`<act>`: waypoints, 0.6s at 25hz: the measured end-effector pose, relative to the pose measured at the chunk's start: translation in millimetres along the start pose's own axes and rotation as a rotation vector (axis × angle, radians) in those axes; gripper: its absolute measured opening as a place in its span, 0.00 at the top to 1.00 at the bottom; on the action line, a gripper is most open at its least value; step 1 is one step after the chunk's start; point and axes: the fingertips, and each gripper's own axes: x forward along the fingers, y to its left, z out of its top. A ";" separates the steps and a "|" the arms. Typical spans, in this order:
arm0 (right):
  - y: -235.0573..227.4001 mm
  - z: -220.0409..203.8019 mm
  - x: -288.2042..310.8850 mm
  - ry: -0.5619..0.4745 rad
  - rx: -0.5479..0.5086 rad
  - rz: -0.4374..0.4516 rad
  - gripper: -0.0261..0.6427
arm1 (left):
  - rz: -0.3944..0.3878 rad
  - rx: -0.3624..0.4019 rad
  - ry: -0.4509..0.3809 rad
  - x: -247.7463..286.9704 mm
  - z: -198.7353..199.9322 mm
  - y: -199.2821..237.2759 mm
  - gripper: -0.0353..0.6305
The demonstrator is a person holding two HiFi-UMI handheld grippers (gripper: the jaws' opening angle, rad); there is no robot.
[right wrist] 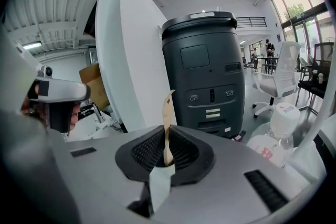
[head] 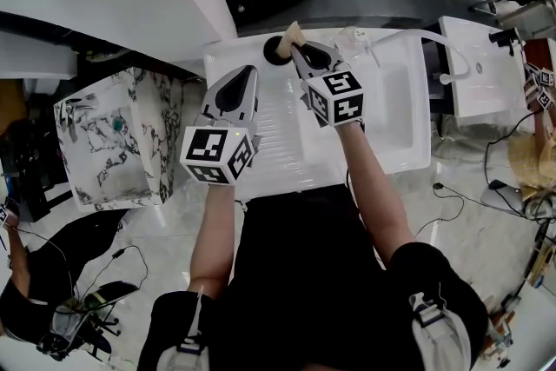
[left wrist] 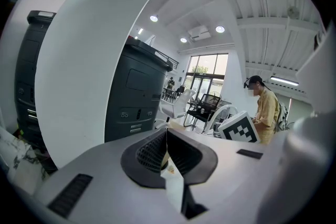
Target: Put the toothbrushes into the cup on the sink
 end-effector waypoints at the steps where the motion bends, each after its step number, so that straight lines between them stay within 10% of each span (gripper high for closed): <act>1: -0.3 -1.7 0.9 0.004 0.000 -0.001 0.89 | 0.000 0.000 -0.001 -0.2 0.2 -0.2 0.92; 15: -5.6 -19.0 9.7 0.055 -0.003 -0.022 0.89 | 0.001 0.002 -0.008 -1.7 3.0 -0.1 0.92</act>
